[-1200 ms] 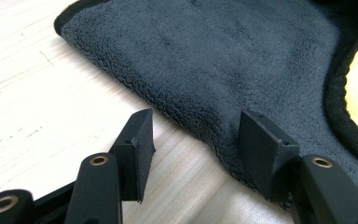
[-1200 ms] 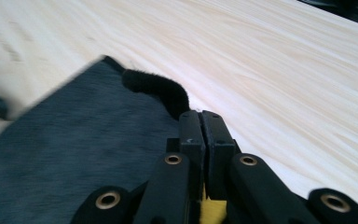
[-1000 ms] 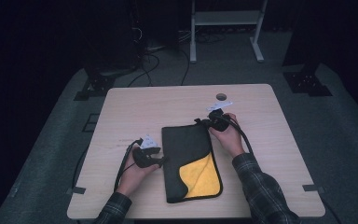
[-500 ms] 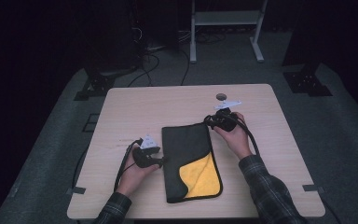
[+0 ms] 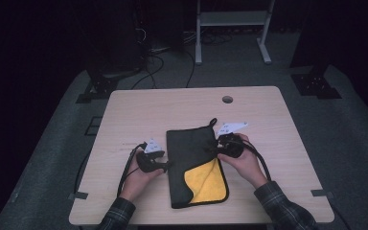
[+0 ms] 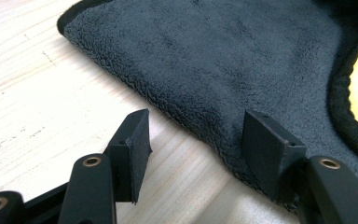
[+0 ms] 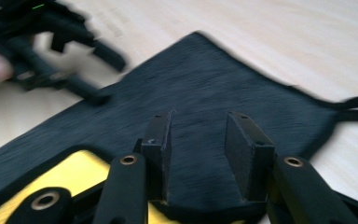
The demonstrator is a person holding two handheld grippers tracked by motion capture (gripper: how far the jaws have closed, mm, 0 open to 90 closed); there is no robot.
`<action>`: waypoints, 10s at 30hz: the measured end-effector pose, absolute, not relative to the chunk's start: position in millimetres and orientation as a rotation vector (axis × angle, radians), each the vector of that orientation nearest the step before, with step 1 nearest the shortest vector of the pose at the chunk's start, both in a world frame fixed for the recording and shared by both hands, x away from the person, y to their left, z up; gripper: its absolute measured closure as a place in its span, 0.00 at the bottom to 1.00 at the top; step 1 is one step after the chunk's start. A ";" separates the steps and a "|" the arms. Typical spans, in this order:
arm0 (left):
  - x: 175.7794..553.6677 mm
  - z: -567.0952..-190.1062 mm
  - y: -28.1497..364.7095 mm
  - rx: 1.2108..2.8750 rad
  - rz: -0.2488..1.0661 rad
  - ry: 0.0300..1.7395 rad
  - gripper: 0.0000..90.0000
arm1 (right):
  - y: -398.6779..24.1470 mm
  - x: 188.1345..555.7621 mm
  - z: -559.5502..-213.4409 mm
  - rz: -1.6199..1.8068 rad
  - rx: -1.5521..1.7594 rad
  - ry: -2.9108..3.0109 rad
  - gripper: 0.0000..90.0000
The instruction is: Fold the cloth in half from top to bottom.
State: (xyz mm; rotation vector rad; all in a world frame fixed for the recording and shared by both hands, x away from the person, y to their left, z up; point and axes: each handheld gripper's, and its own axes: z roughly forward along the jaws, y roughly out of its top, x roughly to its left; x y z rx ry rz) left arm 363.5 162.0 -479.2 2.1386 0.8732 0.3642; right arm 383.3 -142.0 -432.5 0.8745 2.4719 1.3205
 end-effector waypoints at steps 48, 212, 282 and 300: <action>363.9 -479.4 162.8 2.140 0.363 0.866 0.46 | -165.8 288.6 -449.5 1.328 0.756 2.698 0.93; 278.6 -443.3 172.8 2.085 0.049 0.691 0.67 | -192.4 334.0 -434.1 1.451 0.815 2.543 0.55; 286.9 -454.8 189.7 2.191 0.267 0.792 0.22 | -250.8 300.0 -463.9 1.239 0.836 2.559 0.27; 298.4 -473.7 232.9 2.267 0.358 0.920 0.07 | -289.4 306.4 -478.3 1.050 1.017 2.497 0.23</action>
